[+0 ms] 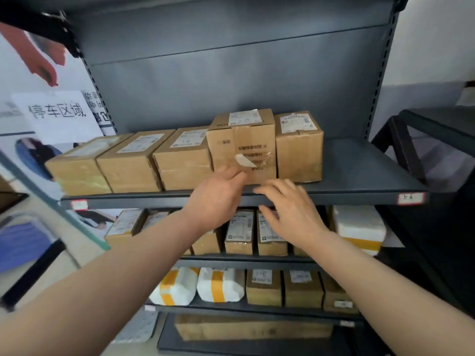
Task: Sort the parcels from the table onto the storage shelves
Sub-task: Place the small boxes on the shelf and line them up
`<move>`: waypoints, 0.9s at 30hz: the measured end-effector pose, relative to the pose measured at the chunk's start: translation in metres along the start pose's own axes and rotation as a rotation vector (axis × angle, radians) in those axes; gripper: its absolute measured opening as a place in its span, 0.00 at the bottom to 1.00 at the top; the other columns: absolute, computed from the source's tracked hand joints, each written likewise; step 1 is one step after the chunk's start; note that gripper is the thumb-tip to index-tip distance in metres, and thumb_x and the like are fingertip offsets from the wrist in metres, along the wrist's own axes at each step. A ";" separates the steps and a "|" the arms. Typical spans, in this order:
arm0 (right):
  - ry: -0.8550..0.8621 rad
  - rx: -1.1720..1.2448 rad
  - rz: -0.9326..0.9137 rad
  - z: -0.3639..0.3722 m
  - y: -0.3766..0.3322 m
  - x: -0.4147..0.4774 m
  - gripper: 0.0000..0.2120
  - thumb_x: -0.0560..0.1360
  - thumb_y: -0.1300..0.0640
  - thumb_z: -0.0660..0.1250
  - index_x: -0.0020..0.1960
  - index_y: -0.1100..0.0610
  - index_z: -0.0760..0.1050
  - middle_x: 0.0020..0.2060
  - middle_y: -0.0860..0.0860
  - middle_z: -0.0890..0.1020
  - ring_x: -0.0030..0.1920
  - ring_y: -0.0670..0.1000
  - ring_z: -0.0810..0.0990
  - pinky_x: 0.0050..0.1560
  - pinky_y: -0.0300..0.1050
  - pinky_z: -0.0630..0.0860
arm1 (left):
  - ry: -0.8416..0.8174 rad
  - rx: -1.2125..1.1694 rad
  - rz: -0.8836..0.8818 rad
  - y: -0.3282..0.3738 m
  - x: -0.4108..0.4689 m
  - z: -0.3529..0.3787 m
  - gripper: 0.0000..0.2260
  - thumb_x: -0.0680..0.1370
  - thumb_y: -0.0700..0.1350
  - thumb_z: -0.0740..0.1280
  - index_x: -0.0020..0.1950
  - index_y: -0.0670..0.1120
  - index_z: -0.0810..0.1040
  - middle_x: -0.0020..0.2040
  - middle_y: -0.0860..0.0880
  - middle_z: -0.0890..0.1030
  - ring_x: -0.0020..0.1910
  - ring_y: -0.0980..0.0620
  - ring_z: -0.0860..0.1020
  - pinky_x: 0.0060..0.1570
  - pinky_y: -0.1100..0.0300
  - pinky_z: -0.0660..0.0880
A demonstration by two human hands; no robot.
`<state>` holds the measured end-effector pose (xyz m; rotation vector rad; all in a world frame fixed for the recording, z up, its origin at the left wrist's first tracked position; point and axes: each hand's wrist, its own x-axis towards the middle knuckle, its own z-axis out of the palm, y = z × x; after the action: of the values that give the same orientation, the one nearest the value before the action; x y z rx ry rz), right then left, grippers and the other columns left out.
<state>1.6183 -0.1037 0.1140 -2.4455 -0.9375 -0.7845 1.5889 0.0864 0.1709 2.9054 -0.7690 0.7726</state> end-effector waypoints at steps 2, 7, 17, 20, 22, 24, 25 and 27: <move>-0.088 0.044 -0.024 0.022 -0.010 -0.008 0.18 0.75 0.54 0.68 0.64 0.51 0.74 0.62 0.49 0.75 0.62 0.52 0.72 0.56 0.52 0.70 | -0.084 -0.029 -0.070 -0.007 -0.030 0.015 0.15 0.77 0.40 0.63 0.64 0.46 0.76 0.60 0.47 0.78 0.59 0.46 0.74 0.55 0.49 0.75; -0.325 0.096 0.016 0.081 -0.036 -0.012 0.21 0.77 0.53 0.65 0.69 0.48 0.69 0.72 0.48 0.66 0.71 0.51 0.62 0.68 0.54 0.63 | -0.433 0.048 -0.335 -0.036 -0.107 0.056 0.20 0.78 0.44 0.62 0.71 0.49 0.69 0.69 0.50 0.71 0.68 0.48 0.66 0.64 0.50 0.69; -0.576 -0.012 0.149 0.185 -0.091 0.032 0.30 0.74 0.52 0.69 0.73 0.51 0.62 0.77 0.54 0.53 0.77 0.57 0.48 0.73 0.59 0.54 | -0.562 0.056 -0.741 -0.163 -0.188 0.083 0.27 0.77 0.43 0.66 0.75 0.48 0.63 0.76 0.45 0.61 0.74 0.43 0.60 0.69 0.44 0.63; -0.578 -0.034 0.154 0.214 -0.109 0.053 0.30 0.74 0.53 0.68 0.73 0.52 0.61 0.77 0.56 0.52 0.77 0.57 0.46 0.74 0.56 0.50 | -0.563 0.085 -0.759 -0.209 -0.203 0.093 0.27 0.77 0.43 0.66 0.75 0.48 0.61 0.76 0.44 0.61 0.74 0.42 0.60 0.69 0.43 0.63; -0.589 -0.003 0.132 0.236 -0.127 0.065 0.30 0.75 0.55 0.67 0.74 0.52 0.61 0.77 0.55 0.52 0.77 0.56 0.46 0.74 0.54 0.48 | -0.586 0.093 -0.760 -0.239 -0.215 0.099 0.31 0.77 0.42 0.66 0.77 0.48 0.57 0.78 0.44 0.55 0.76 0.42 0.55 0.72 0.43 0.59; -0.608 0.043 0.126 0.258 -0.148 0.074 0.29 0.76 0.55 0.66 0.74 0.52 0.61 0.78 0.54 0.52 0.77 0.56 0.49 0.74 0.52 0.50 | -0.593 0.075 -0.760 -0.267 -0.227 0.105 0.34 0.77 0.40 0.65 0.79 0.51 0.53 0.80 0.46 0.51 0.78 0.42 0.50 0.73 0.44 0.56; -0.619 0.066 0.131 0.269 -0.158 0.078 0.29 0.76 0.55 0.66 0.74 0.52 0.60 0.78 0.54 0.52 0.77 0.56 0.50 0.74 0.53 0.52 | -0.594 0.057 -0.753 -0.279 -0.231 0.107 0.35 0.77 0.39 0.65 0.79 0.52 0.51 0.80 0.46 0.50 0.78 0.43 0.49 0.74 0.45 0.54; -0.654 0.084 0.129 0.290 -0.174 0.085 0.30 0.76 0.56 0.66 0.75 0.52 0.58 0.78 0.54 0.52 0.77 0.56 0.49 0.74 0.53 0.52 | -0.617 0.011 -0.721 -0.301 -0.237 0.110 0.36 0.77 0.40 0.65 0.80 0.54 0.48 0.80 0.47 0.49 0.78 0.43 0.49 0.74 0.46 0.53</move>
<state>1.6517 0.2147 -0.0241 -2.6919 -0.9784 0.1226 1.6028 0.4402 -0.0120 3.0703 0.3097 -0.1910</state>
